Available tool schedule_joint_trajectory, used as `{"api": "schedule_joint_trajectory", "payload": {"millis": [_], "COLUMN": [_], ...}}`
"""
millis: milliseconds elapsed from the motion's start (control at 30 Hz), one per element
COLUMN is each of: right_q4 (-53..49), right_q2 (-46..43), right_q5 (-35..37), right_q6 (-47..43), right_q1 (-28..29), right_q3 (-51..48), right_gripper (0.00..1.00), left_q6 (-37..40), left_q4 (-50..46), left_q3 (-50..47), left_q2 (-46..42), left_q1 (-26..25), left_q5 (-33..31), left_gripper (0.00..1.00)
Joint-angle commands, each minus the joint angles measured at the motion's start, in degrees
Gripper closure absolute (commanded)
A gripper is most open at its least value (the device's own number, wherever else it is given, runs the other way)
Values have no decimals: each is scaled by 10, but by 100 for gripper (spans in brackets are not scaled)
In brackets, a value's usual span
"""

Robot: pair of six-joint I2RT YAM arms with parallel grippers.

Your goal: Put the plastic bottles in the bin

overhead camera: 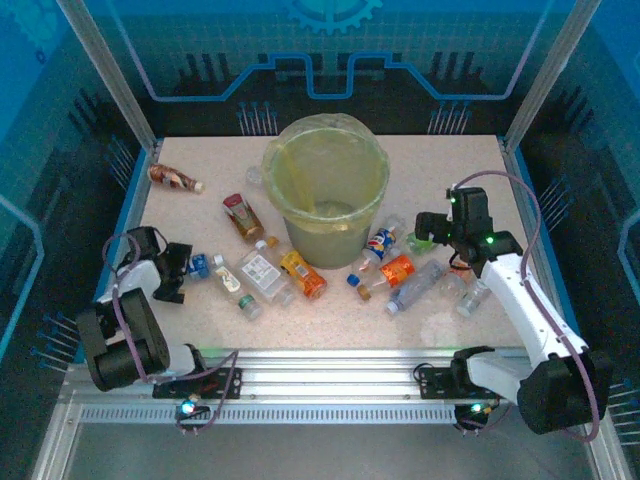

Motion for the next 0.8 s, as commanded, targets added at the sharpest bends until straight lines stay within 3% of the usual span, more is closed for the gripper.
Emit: {"api": "schedule_joint_trajectory", "payload": {"millis": [0, 167, 533, 767], "right_q4": [-21, -32, -32, -28], "right_q2": [-2, -3, -5, 8], "right_q5": [13, 31, 42, 39], "right_q6": [16, 22, 27, 19], "right_q1": [15, 29, 45, 48], "right_q3": [27, 31, 32, 36], "right_gripper": [0, 0, 0, 0], "left_q6": [-2, -15, -54, -55], "left_q4": [76, 116, 190, 209], "left_q3": [21, 31, 49, 100], "left_q2": [48, 92, 116, 112], "left_q1": [3, 4, 4, 4], "left_q5": [20, 27, 47, 47], "left_gripper": [1, 2, 33, 34]}}
